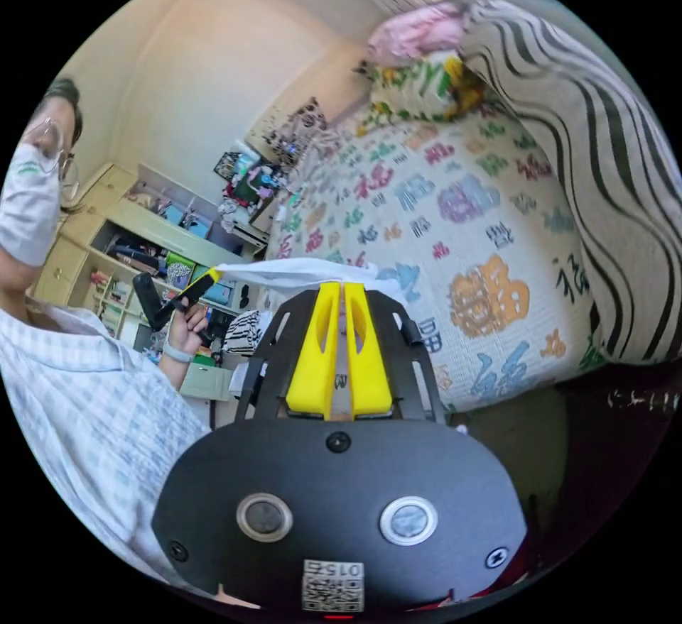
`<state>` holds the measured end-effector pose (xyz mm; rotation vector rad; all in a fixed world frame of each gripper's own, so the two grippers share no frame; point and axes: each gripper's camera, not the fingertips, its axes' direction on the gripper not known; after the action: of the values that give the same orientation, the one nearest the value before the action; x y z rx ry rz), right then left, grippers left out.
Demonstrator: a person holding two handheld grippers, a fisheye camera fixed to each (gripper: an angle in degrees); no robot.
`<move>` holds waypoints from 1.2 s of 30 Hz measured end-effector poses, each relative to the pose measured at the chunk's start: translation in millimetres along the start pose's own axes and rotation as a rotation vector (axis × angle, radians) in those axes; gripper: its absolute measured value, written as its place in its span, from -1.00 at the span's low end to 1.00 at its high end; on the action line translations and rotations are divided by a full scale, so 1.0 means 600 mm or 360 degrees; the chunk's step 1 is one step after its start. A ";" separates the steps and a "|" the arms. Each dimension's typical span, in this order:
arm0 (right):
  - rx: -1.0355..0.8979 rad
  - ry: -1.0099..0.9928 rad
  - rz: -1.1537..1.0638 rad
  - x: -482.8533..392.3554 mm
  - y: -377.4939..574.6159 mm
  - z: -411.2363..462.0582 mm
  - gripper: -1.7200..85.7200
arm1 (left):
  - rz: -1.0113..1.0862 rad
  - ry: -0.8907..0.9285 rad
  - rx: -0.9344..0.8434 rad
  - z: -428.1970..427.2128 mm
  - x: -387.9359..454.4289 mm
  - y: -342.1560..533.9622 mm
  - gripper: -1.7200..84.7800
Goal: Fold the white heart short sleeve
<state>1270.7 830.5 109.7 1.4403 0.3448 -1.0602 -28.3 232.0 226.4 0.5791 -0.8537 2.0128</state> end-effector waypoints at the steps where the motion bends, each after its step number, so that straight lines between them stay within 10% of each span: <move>1: 0.0055 0.0018 -0.0087 -0.063 0.012 -0.027 -0.96 | 0.0054 -0.0072 0.0052 -0.067 0.026 0.018 -0.95; 21: 0.1037 0.0437 -0.1401 -0.740 0.196 -0.427 -0.96 | 0.0921 -0.0183 0.1196 -0.668 0.176 0.107 -0.96; 31: 0.0559 0.0407 -0.1227 -0.502 -0.207 -0.181 -0.95 | 0.0305 -0.0090 0.0525 -0.222 -0.164 -0.091 -0.95; 36: 0.0252 0.0615 -0.1021 -0.311 -0.456 0.089 -0.91 | -0.0105 -0.0489 0.0041 0.123 -0.395 -0.150 -0.96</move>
<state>945.0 908.0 88.4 1.7282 1.0740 -1.3280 179.6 87.9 149.6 0.9364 -0.9760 1.9050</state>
